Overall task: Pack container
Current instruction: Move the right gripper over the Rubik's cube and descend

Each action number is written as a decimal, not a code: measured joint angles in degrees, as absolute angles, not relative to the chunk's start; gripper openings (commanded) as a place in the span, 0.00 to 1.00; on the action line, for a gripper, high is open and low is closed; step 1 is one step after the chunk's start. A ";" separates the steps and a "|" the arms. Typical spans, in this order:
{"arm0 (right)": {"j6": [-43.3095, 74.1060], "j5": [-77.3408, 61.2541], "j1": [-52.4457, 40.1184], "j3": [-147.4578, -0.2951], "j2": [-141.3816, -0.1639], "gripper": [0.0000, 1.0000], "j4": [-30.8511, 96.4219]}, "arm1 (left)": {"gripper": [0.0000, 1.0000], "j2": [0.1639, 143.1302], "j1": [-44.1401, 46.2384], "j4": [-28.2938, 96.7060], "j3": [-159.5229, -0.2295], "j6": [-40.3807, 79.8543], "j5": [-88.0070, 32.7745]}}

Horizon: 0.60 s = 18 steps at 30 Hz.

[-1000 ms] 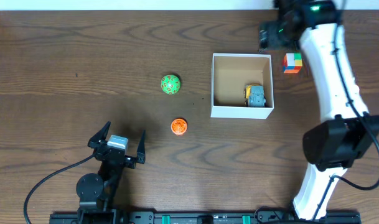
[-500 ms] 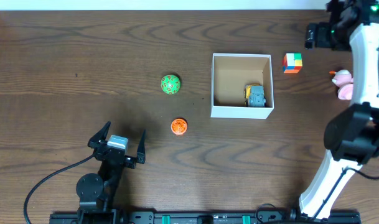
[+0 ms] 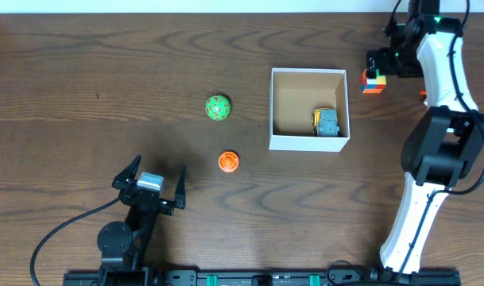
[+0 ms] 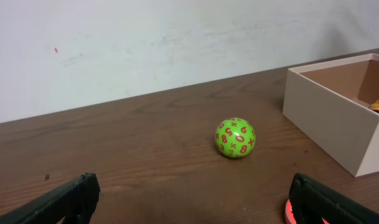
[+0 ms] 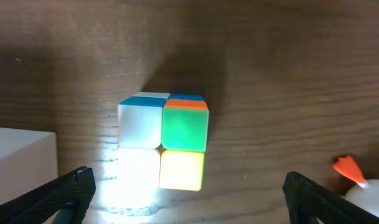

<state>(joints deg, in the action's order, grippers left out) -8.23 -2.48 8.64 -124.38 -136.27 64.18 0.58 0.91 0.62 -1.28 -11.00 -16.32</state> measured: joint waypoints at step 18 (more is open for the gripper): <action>-8.21 -1.63 7.25 -124.33 -140.20 0.99 63.31 | 0.98 0.58 0.91 0.62 -1.28 -11.03 -16.34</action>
